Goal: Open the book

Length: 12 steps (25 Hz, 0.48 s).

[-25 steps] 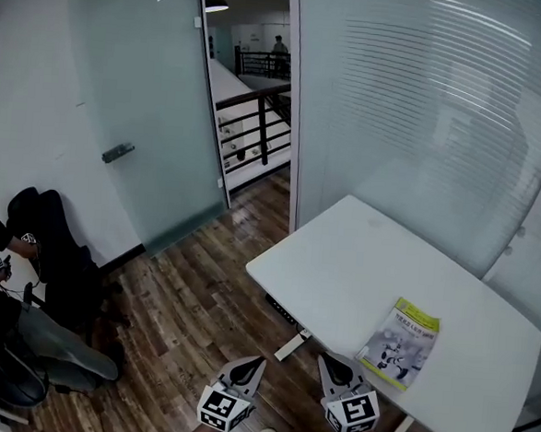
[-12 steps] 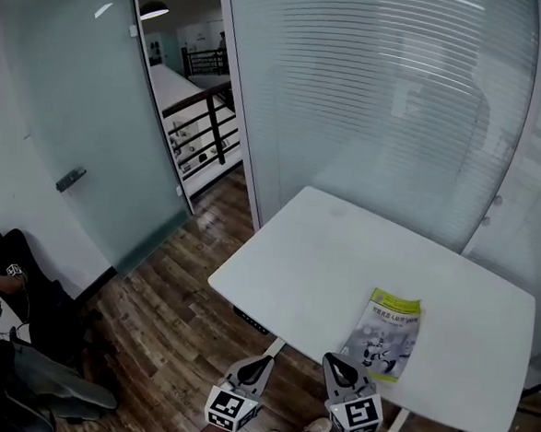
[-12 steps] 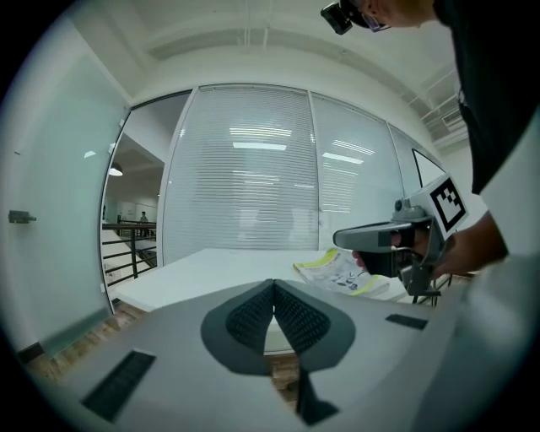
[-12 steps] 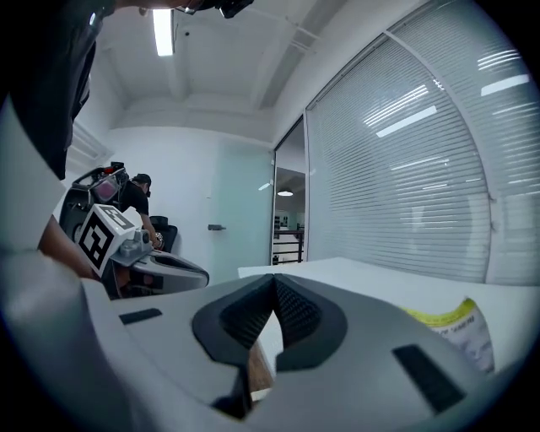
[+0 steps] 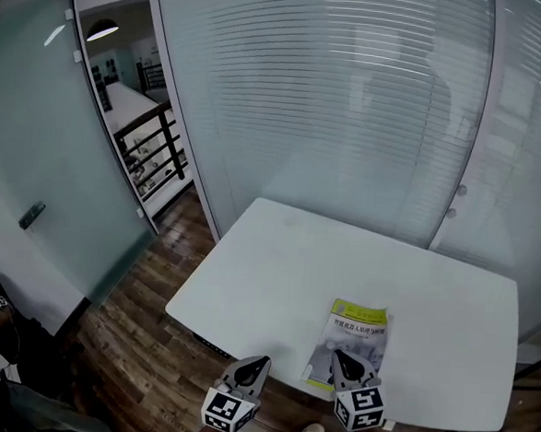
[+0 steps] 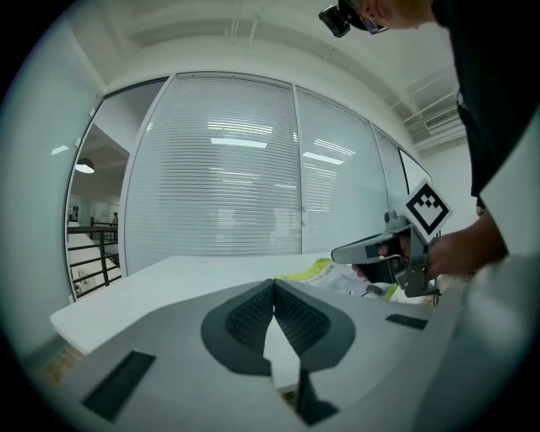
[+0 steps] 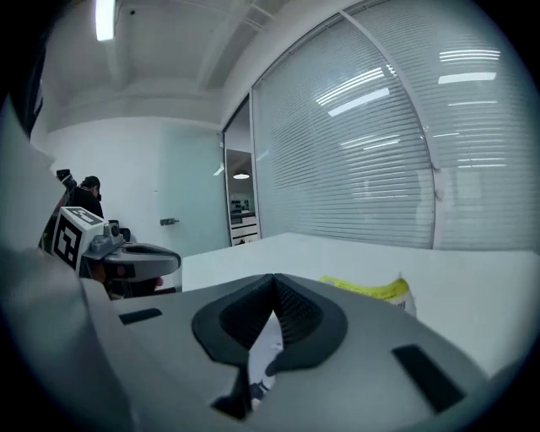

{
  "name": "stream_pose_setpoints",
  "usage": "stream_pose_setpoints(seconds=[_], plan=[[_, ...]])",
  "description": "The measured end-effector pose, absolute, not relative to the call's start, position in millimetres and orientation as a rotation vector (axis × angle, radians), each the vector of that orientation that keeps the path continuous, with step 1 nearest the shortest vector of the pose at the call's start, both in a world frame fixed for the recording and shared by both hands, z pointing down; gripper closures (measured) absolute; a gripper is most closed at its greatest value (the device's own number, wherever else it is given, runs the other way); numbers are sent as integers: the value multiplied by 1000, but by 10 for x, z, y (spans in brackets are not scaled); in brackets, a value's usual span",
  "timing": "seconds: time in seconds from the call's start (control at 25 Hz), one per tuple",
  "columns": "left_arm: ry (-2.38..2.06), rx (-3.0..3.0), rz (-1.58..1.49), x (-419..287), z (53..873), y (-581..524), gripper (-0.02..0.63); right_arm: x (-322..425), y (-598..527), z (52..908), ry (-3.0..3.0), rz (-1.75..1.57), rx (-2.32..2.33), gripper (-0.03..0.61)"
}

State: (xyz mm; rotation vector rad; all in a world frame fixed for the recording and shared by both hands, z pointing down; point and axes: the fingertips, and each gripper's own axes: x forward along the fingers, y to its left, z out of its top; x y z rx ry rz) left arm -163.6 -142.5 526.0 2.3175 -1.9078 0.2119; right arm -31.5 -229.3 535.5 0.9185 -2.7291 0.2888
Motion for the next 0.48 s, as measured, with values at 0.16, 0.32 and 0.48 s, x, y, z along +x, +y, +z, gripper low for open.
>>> stream_pose_setpoints(seconds=[0.16, 0.32, 0.48], plan=[[-1853, 2355, 232, -1459, 5279, -1734, 597, -98, -2526, 5467, -2684, 325, 967, 572], [-1796, 2402, 250, -1249, 5273, -2029, 597, 130, -2694, 5553, -2634, 317, 1012, 572], [-1738, 2443, 270, -1039, 5298, -2206, 597, 377, -2815, 5617, -2580, 304, 1091, 572]])
